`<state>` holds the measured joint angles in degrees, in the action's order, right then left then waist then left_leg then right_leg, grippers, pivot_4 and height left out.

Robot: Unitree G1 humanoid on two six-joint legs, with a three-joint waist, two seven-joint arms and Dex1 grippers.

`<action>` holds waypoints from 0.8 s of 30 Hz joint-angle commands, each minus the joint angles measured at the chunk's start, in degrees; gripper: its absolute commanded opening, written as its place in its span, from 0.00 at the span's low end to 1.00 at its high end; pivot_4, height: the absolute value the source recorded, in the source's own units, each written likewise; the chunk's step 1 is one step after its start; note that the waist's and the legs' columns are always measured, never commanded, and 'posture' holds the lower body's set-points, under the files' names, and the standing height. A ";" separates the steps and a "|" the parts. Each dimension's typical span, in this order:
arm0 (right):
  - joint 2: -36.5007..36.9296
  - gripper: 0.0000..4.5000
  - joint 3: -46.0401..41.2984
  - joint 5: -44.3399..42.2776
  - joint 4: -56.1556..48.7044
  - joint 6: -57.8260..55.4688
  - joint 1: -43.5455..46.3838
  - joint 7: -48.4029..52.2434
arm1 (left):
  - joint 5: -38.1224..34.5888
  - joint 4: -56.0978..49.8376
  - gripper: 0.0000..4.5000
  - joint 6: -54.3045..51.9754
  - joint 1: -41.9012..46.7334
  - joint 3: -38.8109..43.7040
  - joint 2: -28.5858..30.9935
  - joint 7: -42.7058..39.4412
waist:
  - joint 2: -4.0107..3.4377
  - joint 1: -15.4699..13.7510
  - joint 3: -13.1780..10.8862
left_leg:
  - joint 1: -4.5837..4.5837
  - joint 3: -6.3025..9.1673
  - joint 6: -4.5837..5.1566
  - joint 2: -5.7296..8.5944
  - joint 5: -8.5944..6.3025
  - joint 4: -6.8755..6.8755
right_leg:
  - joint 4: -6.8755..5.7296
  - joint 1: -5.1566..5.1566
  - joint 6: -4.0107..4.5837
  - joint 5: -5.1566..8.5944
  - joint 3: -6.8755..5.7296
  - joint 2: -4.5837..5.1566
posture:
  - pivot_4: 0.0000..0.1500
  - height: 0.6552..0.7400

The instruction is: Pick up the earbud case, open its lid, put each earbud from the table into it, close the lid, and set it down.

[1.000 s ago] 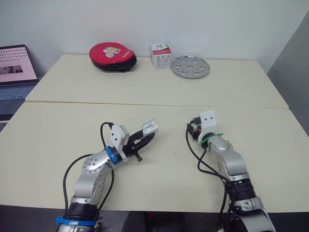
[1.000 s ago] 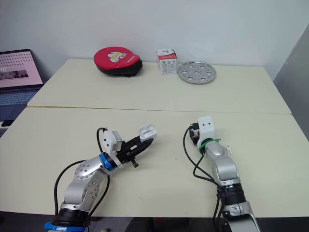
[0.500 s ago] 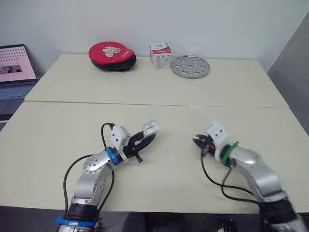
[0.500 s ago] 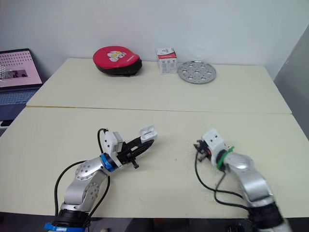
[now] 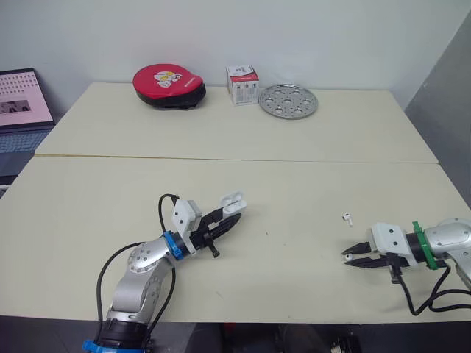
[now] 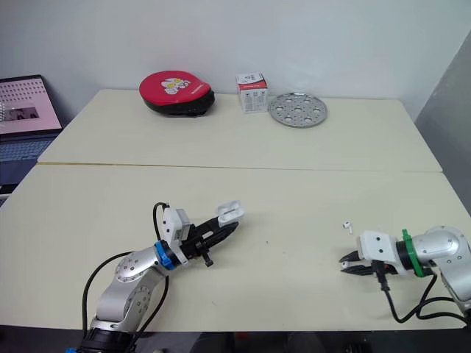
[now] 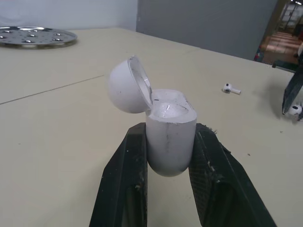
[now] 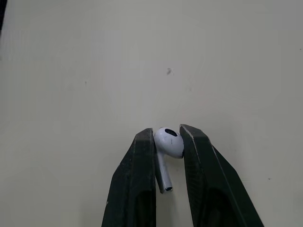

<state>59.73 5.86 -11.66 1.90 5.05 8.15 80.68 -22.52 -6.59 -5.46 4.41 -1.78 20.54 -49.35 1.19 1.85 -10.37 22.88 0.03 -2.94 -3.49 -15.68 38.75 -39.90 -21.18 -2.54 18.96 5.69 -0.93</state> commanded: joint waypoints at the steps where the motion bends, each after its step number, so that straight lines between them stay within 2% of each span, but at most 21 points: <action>1: 0.69 0.10 1.52 1.52 2.80 3.35 1.76 3.78 | -0.89 -3.53 0.18 -0.13 -0.57 0.40 0.51 0.35 | 0.00 -0.02 0.00 | -0.01 0.02 0.00 -0.01 0.00 0.01 | 0.00 0.02 0.00 0.00 -0.01 0.00 | 1.00 1.00; 5: -0.21 0.10 3.50 3.66 7.11 3.98 3.77 4.65 | -0.88 -4.45 0.18 -0.66 -1.12 0.27 0.68 0.65 | 0.00 -0.03 0.00 | -0.02 0.01 0.00 0.00 0.00 0.03 | -0.01 0.04 0.00 0.00 0.00 0.01 | 1.00 1.00; 12: -0.98 0.62 3.19 4.50 10.47 9.10 4.81 3.70 | -0.91 -4.90 0.18 -1.39 -1.13 0.00 0.88 0.92 | 0.01 -0.02 0.01 | -0.13 0.03 0.00 0.01 0.00 0.07 | 0.01 0.21 0.01 0.00 -0.02 0.03 | 1.00 1.00; 17: 2.67 0.63 -2.14 -1.26 2.59 5.59 2.10 4.72 | -0.89 -4.74 0.18 -1.77 -1.04 -0.24 0.74 0.90 | -0.04 -0.35 -0.02 | -0.05 0.07 0.00 0.02 0.00 0.05 | 0.02 0.14 0.01 0.00 -0.06 0.06 | 1.00 1.00; 21: 8.37 0.63 -10.92 -7.11 -11.32 -8.68 -4.23 1.57 | -0.70 -4.29 0.18 -1.70 -1.05 -0.48 0.61 0.84 | -0.21 -0.29 -0.06 | -0.02 0.05 0.00 0.02 0.00 0.05 | -0.02 0.10 0.01 0.00 -0.01 0.07 | 1.00 1.00; 24: 11.57 0.63 -13.63 -0.39 -21.95 -21.53 -8.76 -7.07 | -0.53 -3.99 0.18 -1.62 -1.12 -0.77 0.50 0.76 | -0.18 -0.14 -0.04 | -0.05 0.08 -0.01 -0.02 0.00 0.03 | -0.03 0.13 0.00 0.00 -0.05 0.02 | 1.00 1.00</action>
<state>70.35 -6.35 -14.79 -15.08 -10.51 0.44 77.53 -22.55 -8.90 -7.65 3.01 -2.30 21.07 -48.33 1.01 1.71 -10.41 22.82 0.11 -2.95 -3.53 -15.67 38.77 -39.92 -21.05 -2.53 18.96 5.64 -0.93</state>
